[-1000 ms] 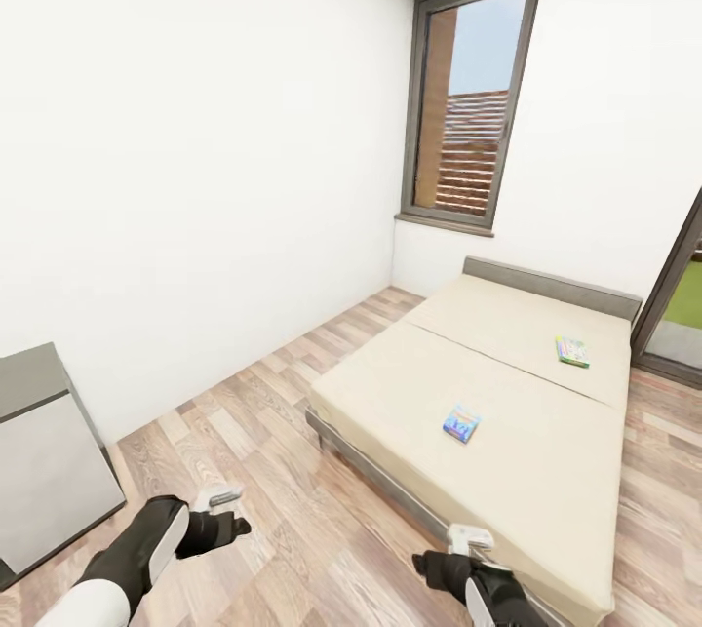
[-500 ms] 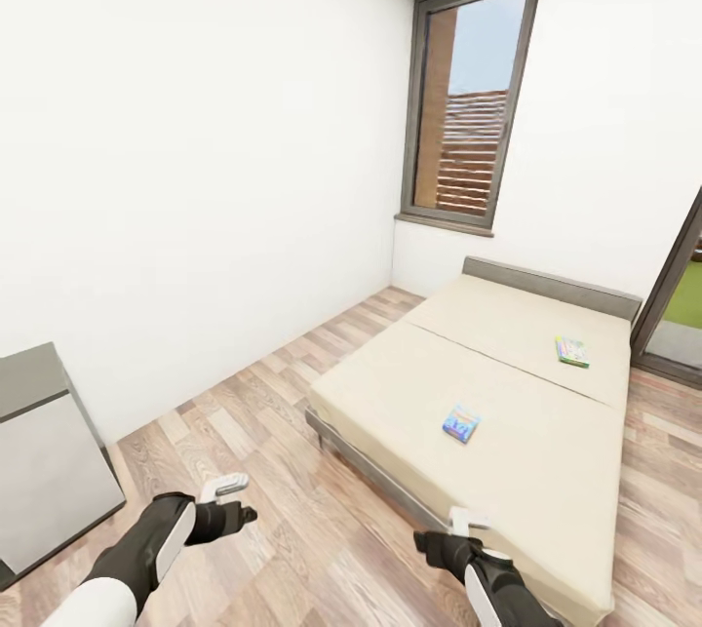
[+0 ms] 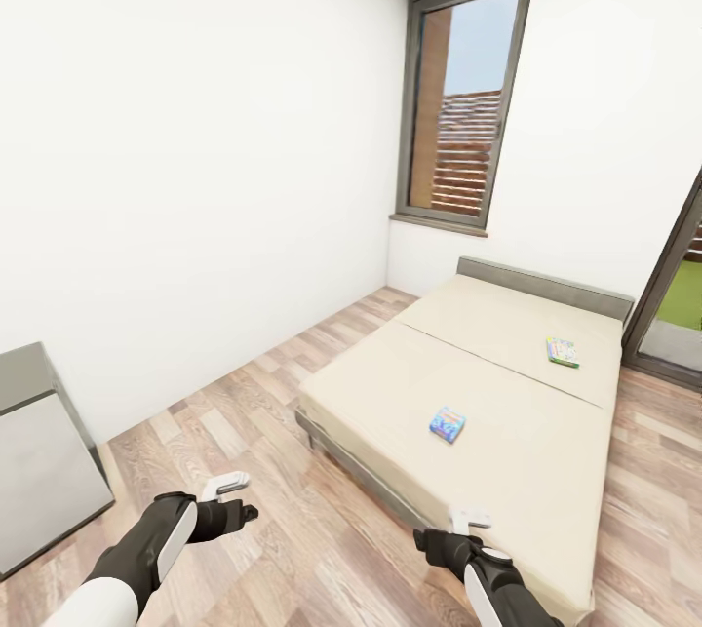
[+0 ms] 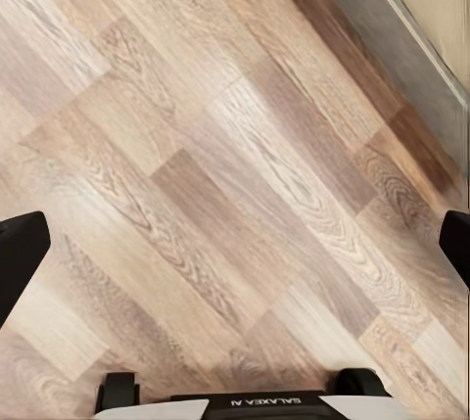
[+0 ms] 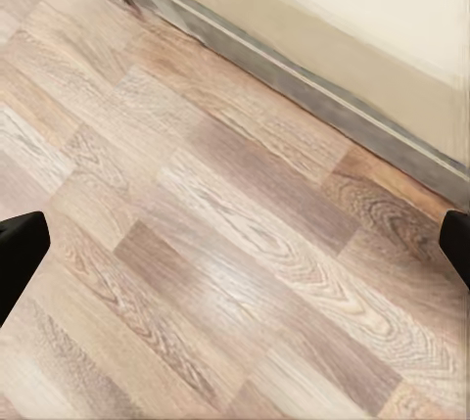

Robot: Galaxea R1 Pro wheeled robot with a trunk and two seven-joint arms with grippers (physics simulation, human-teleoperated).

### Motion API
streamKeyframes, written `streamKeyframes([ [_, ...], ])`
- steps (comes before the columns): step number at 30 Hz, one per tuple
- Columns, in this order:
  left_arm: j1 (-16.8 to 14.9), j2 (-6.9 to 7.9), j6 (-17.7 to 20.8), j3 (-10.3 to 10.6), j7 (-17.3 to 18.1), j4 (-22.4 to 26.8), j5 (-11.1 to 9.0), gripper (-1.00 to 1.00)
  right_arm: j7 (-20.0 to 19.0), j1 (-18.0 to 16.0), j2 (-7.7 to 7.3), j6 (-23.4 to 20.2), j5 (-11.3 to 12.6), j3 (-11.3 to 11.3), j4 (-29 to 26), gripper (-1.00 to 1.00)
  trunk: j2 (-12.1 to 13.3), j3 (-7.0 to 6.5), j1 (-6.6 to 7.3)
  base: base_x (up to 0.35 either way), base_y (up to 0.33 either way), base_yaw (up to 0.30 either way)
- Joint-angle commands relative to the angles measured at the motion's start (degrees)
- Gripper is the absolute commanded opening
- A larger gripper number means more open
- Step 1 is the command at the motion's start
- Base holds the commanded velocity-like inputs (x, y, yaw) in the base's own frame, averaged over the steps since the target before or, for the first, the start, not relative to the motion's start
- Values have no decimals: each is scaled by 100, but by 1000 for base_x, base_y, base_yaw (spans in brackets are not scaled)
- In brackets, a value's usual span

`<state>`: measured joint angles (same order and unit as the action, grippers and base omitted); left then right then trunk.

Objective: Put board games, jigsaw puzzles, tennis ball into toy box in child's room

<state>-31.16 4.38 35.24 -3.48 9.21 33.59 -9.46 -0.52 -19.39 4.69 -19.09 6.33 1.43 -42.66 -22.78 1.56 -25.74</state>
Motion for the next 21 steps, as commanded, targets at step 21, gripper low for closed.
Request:
streamKeyframes([
  [21, -4, -6, 40, -21, 10, 12, -28, 100, 25, -3, 41, -26, 52, -1, -14, 100, -14, 14, -4, 82, -123, 60],
])
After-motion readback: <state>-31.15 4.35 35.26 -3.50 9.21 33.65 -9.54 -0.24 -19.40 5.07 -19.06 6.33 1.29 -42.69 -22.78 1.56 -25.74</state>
